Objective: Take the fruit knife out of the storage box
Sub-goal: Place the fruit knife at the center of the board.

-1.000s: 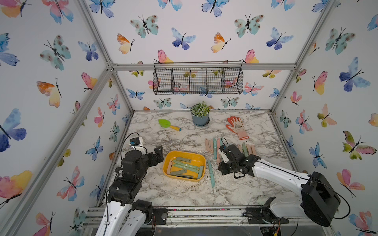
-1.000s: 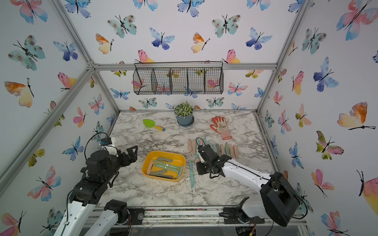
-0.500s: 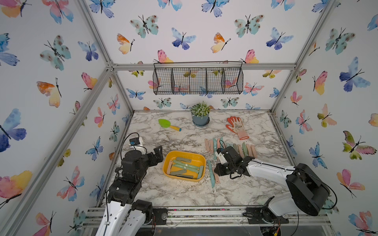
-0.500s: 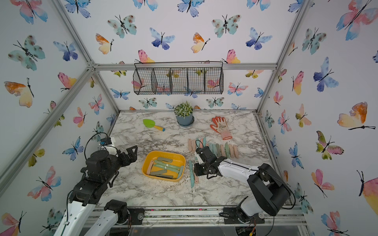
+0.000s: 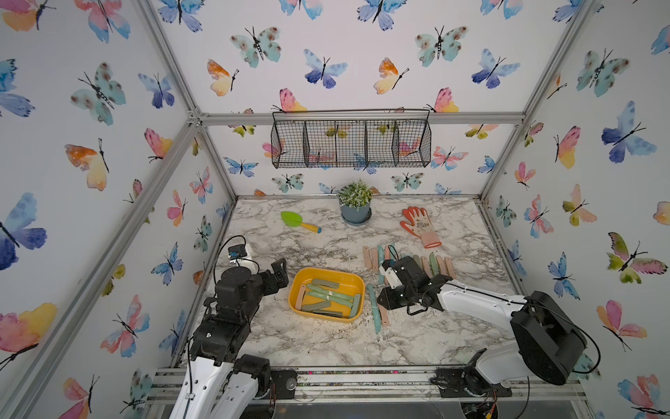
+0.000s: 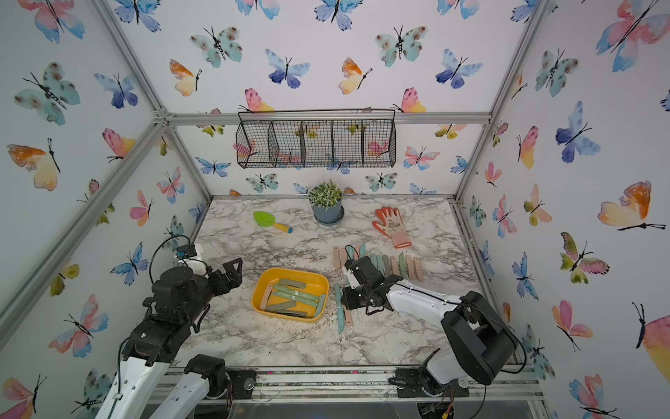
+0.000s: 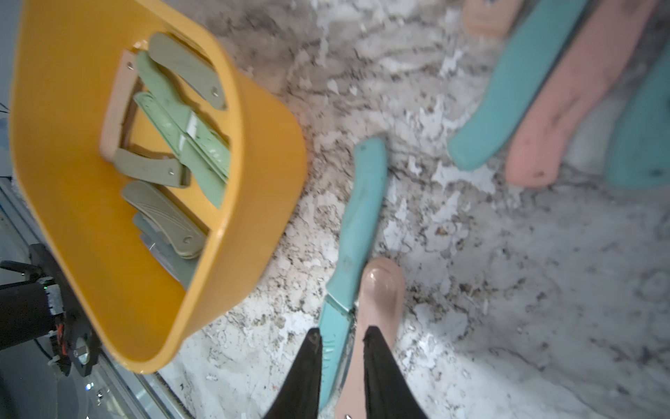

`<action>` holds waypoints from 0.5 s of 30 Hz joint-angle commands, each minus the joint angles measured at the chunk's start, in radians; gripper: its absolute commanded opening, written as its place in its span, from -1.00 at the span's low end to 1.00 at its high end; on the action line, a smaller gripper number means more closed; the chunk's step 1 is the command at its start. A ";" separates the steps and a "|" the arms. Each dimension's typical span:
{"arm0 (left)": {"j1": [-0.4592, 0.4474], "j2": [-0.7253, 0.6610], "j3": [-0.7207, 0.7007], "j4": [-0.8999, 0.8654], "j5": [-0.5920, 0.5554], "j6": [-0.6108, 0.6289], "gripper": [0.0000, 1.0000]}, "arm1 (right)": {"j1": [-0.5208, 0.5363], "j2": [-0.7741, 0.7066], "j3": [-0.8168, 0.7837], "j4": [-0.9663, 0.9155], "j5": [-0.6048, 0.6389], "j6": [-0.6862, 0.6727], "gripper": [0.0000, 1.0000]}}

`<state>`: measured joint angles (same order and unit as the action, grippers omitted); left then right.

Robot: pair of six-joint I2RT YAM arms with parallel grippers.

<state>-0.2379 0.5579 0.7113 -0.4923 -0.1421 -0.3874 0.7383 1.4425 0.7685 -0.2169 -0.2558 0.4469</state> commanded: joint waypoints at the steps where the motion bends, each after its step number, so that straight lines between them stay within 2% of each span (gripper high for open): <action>1: -0.001 -0.014 0.005 -0.025 -0.123 -0.031 0.97 | -0.005 -0.052 0.097 0.012 -0.023 -0.112 -0.45; 7: 0.013 -0.027 0.007 -0.037 -0.195 -0.051 0.97 | 0.064 0.024 0.259 0.002 -0.040 -0.295 -0.28; 15: 0.023 -0.016 0.007 -0.036 -0.186 -0.049 0.97 | 0.171 0.274 0.482 -0.143 0.006 -0.479 -0.16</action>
<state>-0.2218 0.5404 0.7113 -0.5247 -0.3054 -0.4309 0.8829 1.6489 1.1988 -0.2493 -0.2783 0.0734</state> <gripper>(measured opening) 0.985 0.420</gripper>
